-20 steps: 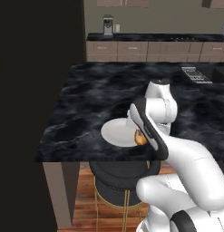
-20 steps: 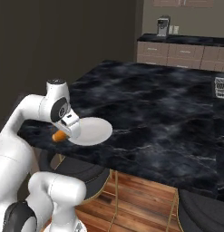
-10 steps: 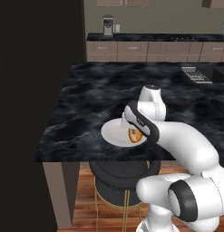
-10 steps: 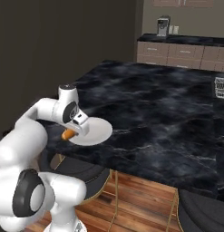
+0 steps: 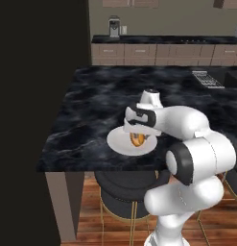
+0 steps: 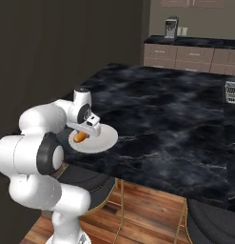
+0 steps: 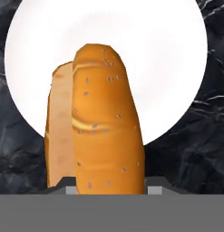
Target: Move the hot dog bun to the plate on the dining table and place the condiment next to that plate. Then navigate to the fridge and take the sausage and place it on the plate as well.
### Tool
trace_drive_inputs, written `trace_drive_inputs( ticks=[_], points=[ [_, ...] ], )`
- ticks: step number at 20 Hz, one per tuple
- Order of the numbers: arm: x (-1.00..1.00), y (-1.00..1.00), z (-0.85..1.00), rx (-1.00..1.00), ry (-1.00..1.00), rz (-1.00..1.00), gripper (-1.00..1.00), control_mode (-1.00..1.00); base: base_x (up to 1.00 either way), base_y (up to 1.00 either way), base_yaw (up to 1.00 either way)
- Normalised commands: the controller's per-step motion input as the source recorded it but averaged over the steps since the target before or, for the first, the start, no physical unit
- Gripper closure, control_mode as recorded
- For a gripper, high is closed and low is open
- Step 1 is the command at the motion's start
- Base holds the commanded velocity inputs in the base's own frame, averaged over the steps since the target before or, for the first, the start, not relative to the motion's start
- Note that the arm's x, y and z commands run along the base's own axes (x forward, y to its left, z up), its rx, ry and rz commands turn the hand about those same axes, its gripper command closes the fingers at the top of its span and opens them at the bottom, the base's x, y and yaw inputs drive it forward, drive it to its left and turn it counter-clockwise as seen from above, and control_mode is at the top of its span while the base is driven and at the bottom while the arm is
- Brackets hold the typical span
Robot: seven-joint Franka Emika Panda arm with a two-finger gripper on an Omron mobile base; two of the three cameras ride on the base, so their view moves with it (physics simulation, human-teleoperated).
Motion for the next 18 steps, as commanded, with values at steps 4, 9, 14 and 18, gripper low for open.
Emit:
trace_drive_inputs(
  ticks=[4,9,14,18],
  points=[
    [0.62,0.00,-0.38,0.00,0.07,0.07,1.00,-1.00,0.00,0.00,0.00],
    [0.57,0.00,-0.40,0.00,0.04,0.05,1.00,-1.00,0.00,0.00,0.00],
    [0.47,0.00,-0.38,0.00,0.03,0.03,1.00,-1.00,0.00,0.00,0.00],
    [0.41,0.00,-0.36,0.00,0.00,0.01,-1.00,-1.00,0.00,0.00,0.00]
  ],
)
